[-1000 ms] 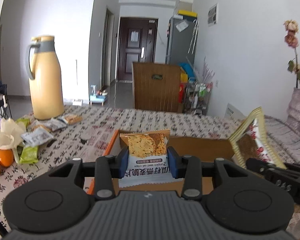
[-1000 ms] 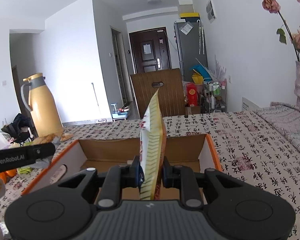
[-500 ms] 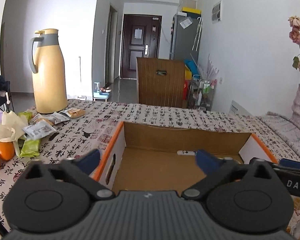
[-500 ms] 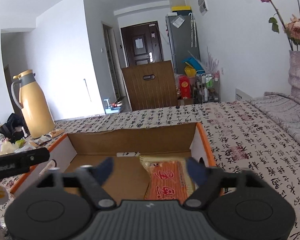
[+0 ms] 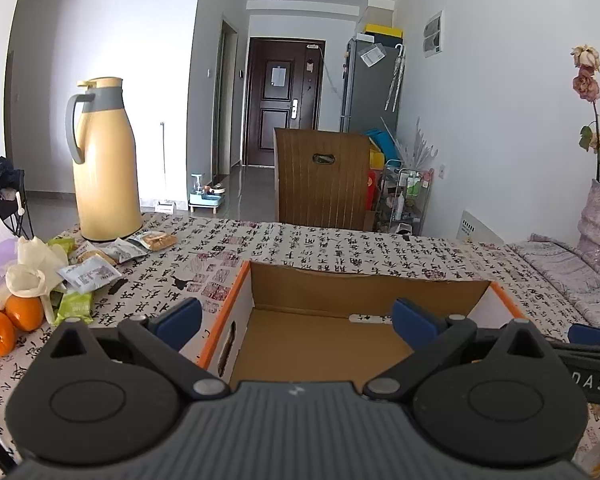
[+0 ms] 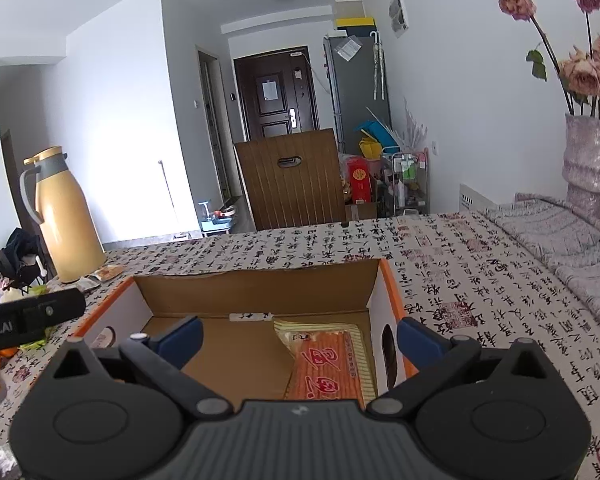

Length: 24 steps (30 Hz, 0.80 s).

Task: Organize snacks
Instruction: 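Lower both held packets into the cardboard box and open both grippers, then move both tools back over the snack pile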

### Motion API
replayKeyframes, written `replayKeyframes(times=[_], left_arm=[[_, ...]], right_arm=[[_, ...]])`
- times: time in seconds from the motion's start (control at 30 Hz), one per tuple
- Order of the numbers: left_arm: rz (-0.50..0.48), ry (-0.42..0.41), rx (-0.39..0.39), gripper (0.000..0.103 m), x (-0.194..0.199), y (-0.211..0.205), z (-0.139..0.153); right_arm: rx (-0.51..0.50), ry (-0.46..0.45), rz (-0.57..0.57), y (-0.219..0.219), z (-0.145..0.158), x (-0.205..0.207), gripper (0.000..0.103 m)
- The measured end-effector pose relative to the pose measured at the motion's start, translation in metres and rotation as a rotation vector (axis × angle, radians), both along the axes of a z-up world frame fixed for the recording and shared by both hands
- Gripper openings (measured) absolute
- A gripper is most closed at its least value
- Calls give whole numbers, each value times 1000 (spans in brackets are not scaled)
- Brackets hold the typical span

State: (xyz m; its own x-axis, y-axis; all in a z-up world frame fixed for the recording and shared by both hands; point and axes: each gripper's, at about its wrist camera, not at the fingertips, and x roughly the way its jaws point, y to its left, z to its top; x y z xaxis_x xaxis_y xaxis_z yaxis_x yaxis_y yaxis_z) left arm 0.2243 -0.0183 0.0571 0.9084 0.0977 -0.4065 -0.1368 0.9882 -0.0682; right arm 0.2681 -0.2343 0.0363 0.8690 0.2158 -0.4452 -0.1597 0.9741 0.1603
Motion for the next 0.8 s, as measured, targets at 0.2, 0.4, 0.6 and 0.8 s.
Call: replayKeyframes(times=[0.2,0.4,0.6,0.8], left_arm=[[-13,-9,5,103,-22,0,12],[-29,-26,0,103,-54,3,19],[-48,-43,4,103,-89,7,21],[-73,-33,8,103,-119,10,13]], right_arm=[[-19,-15,8,-1,11,-22,103],[-37,-38,14,-3,19,-55,103],[-52,-57,20,-8,21,-93,103],[-67,-59,28,-12,16,-130,103]])
